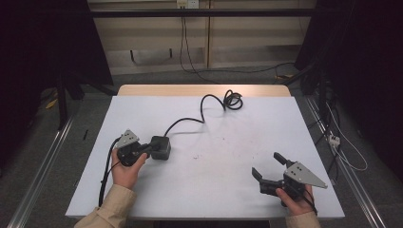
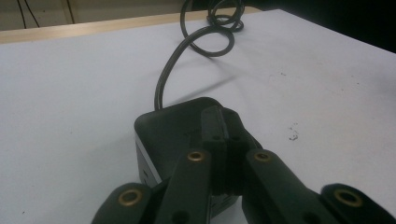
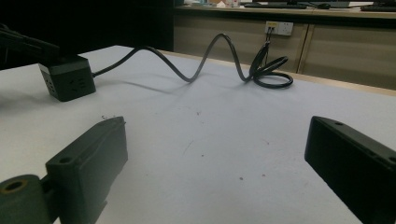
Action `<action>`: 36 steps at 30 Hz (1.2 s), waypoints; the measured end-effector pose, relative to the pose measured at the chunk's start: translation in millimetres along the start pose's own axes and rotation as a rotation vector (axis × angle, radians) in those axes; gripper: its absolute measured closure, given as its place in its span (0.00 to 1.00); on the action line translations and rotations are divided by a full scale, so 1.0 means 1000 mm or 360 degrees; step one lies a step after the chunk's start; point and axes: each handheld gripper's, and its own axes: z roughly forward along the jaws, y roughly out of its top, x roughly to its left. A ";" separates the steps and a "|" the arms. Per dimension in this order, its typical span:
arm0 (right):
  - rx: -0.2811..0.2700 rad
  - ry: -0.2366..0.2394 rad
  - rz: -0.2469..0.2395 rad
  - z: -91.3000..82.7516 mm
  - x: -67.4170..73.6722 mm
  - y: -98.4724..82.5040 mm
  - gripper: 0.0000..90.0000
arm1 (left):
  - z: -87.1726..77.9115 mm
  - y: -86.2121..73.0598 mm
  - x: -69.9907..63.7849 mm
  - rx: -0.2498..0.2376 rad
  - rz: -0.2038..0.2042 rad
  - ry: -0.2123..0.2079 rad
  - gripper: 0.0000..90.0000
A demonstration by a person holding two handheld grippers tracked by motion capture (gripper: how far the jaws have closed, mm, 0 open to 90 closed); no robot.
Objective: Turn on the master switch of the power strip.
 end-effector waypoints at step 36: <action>0.0005 0.0007 -0.0001 0.000 0.001 0.000 0.06 | 0.000 0.000 0.000 0.0004 -0.0037 0.0006 1.00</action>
